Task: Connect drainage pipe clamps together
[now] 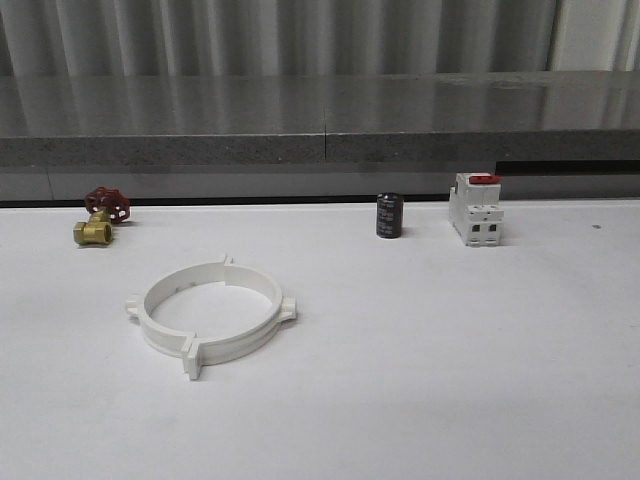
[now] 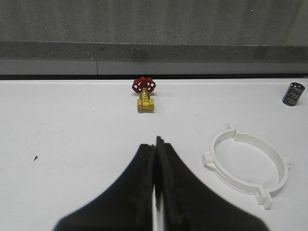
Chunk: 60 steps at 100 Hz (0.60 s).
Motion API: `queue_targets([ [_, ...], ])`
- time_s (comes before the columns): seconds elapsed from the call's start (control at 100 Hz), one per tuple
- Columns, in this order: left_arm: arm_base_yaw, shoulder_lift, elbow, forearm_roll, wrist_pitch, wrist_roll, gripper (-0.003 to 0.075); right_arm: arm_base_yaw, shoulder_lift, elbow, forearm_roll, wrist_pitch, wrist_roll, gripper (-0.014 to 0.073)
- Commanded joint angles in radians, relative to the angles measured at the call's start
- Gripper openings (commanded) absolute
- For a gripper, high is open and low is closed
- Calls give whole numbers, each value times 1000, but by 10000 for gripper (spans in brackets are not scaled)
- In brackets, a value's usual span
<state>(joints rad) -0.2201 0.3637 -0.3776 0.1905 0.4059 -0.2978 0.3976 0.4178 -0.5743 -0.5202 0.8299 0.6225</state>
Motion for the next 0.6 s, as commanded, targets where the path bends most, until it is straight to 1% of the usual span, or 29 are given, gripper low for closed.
queue_targets([
  [0.0, 2, 4, -29, -2, -73, 0, -20, -13, -32, -2, -42, -127, -58, -67],
  [0.1, 2, 4, -29, -2, -73, 0, -20, -49, -103, 41, -24, -205, -94, -67],
  [0.17, 2, 4, -29, -2, -73, 0, -20, -89, -158, 74, 25, -239, -139, -67],
  [0.22, 2, 4, -29, -2, -73, 0, -20, -125, -203, 96, 80, -256, -192, -67],
  [0.29, 2, 4, -29, -2, -73, 0, -20, -179, -257, 134, 174, -288, -299, -67],
  [0.41, 2, 4, -29, -2, -73, 0, -20, -260, -337, 213, 361, -387, -542, -67],
  [0.46, 2, 4, -29, -2, -73, 0, -20, -292, -364, 252, 444, -439, -614, -67],
  [0.53, 2, 4, -29, -2, -73, 0, -20, -336, -396, 307, 520, -498, -650, -67],
  [0.59, 2, 4, -29, -2, -73, 0, -20, -366, -418, 355, 536, -534, -648, -67],
])
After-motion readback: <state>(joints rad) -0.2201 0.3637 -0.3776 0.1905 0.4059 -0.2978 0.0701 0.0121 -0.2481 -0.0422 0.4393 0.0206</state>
